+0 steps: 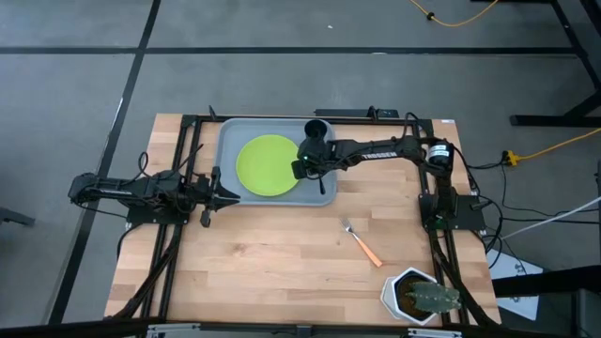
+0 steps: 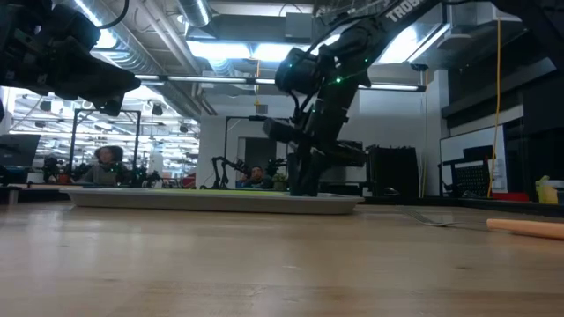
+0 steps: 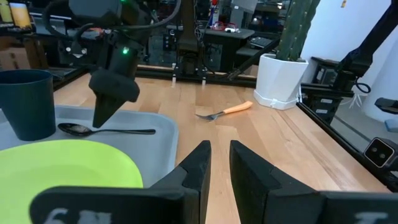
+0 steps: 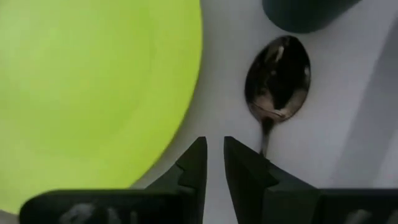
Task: Pick and place plate/cup/fork/spoon on tray
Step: Put the black spoon on the gray tray to the right of the light green plate
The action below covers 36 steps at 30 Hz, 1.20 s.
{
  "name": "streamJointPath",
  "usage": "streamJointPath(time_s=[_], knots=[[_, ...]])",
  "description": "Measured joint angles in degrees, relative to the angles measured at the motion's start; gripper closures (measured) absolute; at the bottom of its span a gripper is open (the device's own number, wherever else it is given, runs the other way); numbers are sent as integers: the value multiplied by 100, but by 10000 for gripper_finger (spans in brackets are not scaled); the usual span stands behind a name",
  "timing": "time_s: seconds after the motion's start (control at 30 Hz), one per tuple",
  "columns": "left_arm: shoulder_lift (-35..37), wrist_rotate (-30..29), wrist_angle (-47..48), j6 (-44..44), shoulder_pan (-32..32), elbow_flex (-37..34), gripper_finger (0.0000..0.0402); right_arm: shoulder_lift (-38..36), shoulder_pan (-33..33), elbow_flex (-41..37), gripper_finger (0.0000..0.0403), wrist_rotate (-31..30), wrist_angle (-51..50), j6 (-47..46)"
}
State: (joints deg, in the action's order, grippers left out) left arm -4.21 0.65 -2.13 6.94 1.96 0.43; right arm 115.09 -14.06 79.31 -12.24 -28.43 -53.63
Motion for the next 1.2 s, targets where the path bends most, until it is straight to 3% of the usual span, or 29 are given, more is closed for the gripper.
streamJointPath(time_s=[1.2], knots=[[0, 6, 0, 0, -2, 0, 349, 291, -152, -2, 343, -16, -192, -25]])
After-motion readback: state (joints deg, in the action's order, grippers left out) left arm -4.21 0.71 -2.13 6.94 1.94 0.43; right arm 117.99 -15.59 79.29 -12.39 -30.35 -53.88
